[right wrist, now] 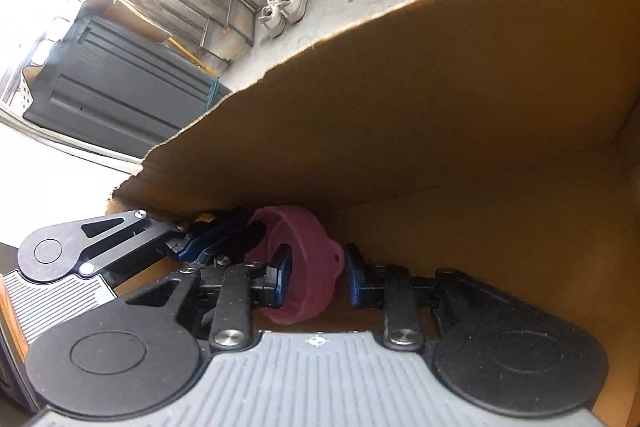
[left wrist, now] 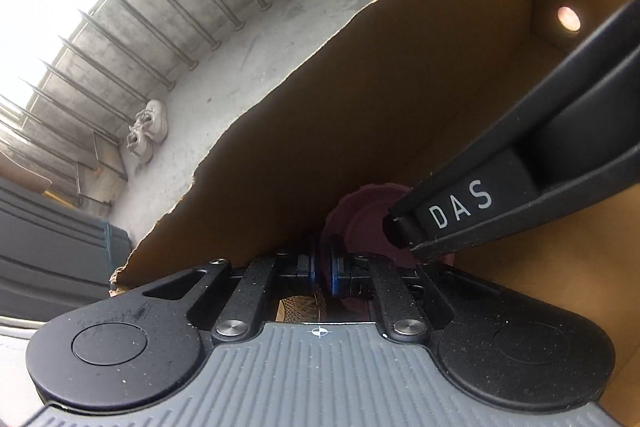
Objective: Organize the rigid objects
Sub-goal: 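Carry the pink lid into the box beside the gold jar, then release the pink lid and lift the right gripper out, then grasp the white supplement bottle with the right gripper, then carry the white bottle into the box and lower it, then open the right gripper and move it back toward the small bottles, then grasp the small green-capped bottle with the right gripper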
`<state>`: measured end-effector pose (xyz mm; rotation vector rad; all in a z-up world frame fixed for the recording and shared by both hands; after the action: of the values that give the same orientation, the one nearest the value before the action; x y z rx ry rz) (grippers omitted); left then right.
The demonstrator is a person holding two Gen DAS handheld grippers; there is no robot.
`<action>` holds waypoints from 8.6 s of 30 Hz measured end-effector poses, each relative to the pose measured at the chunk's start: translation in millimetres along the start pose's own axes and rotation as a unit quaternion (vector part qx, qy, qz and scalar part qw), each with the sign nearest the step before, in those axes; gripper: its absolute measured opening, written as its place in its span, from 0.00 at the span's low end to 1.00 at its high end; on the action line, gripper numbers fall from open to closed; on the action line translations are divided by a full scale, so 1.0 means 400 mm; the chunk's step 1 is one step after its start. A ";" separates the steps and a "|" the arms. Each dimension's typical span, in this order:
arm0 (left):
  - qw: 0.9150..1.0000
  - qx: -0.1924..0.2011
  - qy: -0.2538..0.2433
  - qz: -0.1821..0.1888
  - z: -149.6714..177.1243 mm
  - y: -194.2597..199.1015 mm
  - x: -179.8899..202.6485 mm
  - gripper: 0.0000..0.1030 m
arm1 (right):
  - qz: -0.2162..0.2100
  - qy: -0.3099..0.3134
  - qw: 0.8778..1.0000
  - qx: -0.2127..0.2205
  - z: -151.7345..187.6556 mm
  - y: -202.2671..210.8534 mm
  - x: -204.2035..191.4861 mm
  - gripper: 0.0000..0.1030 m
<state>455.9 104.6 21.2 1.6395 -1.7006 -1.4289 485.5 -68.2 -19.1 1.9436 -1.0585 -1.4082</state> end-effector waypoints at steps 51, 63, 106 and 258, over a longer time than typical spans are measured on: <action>0.986 0.161 -0.034 0.013 0.196 0.594 0.153 0.40 | 0.018 0.087 0.983 0.160 0.136 0.362 -0.144 0.37; 0.946 0.280 0.107 0.127 0.448 0.620 0.192 0.67 | 0.035 0.262 0.944 0.197 0.379 0.540 -0.332 0.39; 0.934 0.248 0.180 0.183 0.563 0.492 0.131 0.51 | 0.059 0.389 0.907 0.151 0.644 0.389 -0.481 0.53; 0.904 0.302 0.021 0.301 0.473 0.622 0.392 0.14 | 0.010 0.291 0.931 0.218 0.746 0.600 -0.234 0.17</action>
<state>133.8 -10.6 94.2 1.1796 -2.4905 -0.5921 119.2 -115.4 118.6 2.4313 -1.1424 -0.5228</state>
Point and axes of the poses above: each gripper's, at about its wrist camera, not at the fingertips, and y roughly against the way its jaws point, x to its right, z to its underside, the point moved 5 cm from there along -y, roughly the way its jaws point, and after that the axes turned 8 degrees about y, right-handed, at the moved point
